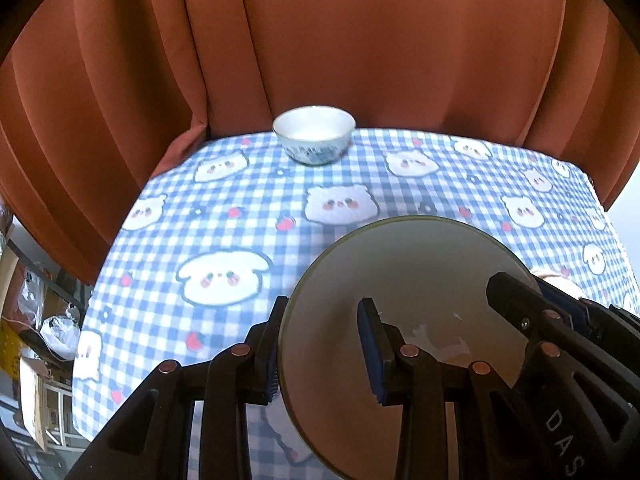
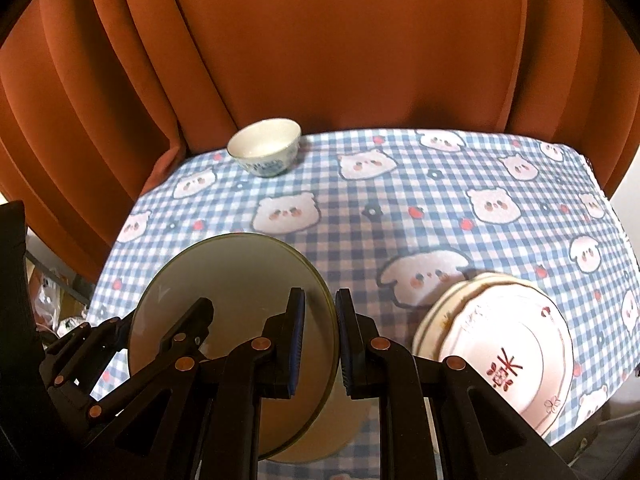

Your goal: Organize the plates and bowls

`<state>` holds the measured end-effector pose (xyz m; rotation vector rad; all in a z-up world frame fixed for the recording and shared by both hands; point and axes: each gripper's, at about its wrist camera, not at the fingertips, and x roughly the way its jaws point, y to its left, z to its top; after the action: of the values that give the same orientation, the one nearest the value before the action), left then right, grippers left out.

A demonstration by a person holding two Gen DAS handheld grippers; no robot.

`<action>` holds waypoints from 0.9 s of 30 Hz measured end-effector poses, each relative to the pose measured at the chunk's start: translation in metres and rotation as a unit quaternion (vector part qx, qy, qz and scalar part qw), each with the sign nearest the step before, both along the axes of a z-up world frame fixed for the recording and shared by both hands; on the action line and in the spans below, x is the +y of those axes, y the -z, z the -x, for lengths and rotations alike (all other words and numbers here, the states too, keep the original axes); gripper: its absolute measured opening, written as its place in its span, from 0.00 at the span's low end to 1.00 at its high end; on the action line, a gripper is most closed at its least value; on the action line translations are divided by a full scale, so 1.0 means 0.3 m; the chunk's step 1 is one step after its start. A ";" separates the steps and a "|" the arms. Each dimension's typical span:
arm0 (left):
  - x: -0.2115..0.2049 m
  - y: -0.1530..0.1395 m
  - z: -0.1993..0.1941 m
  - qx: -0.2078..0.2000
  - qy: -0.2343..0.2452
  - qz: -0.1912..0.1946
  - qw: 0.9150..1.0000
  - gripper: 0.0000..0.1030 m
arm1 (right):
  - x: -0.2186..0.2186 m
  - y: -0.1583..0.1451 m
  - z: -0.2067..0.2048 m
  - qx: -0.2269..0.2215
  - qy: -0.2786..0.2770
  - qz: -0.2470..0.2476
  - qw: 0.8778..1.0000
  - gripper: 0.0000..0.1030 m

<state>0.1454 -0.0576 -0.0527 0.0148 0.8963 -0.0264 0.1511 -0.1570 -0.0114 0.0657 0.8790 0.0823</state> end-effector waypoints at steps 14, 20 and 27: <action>-0.035 0.104 0.008 0.043 -0.006 -0.001 0.999 0.33 | -0.051 0.117 0.003 0.046 -0.010 0.003 0.999 0.18; -0.030 0.139 -0.001 0.061 -0.009 0.001 0.998 0.33 | -0.046 0.152 -0.013 0.063 -0.014 0.008 0.998 0.18; -0.027 0.169 -0.011 0.075 -0.009 0.008 0.997 0.33 | -0.039 0.175 -0.029 0.073 -0.017 0.019 0.997 0.18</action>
<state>0.1488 -0.0656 -0.1033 -0.0091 1.0458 -0.0182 0.1599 -0.1686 -0.0640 0.0204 1.0280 0.0938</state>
